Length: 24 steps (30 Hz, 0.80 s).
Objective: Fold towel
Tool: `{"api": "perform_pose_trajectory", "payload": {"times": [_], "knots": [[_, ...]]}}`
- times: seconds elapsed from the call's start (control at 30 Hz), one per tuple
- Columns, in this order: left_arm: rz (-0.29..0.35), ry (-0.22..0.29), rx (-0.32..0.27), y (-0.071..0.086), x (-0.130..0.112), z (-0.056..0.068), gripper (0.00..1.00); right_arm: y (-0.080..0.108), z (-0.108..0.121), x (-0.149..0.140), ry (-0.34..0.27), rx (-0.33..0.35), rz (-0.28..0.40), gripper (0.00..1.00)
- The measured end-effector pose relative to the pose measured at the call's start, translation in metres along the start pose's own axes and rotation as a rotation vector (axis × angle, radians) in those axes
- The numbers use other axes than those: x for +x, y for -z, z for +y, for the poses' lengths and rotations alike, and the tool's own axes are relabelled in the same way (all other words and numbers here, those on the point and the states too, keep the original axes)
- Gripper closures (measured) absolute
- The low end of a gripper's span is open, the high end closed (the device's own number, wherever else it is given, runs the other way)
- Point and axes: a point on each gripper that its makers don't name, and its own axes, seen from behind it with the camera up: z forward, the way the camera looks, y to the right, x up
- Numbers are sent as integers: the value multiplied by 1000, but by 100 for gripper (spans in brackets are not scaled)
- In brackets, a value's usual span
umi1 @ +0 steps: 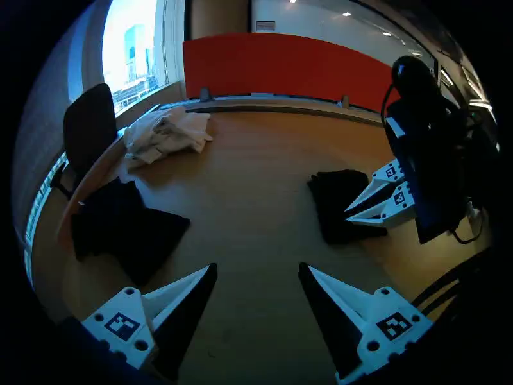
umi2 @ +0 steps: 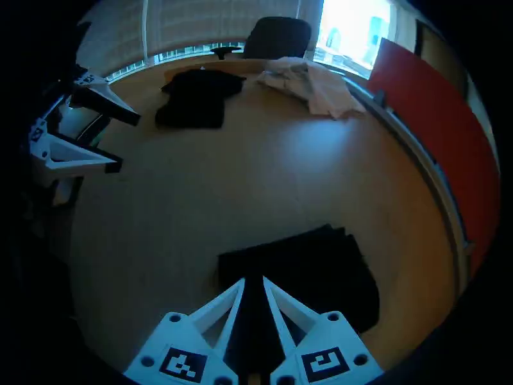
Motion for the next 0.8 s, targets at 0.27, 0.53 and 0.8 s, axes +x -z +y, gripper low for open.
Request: {"api": "perform_pose_trajectory", "payload": {"times": [0.27,0.53,0.8], "knots": [[1,9,-4,0,-1,0,6,0,2,-2,0,-8,-4,92],[-2,-1,-5,-1,-1,2,6,7,7,0,-12,-25,20,57],[-2,-1,-5,-2,0,5,6,17,12,4,-30,-38,50,34]]}}
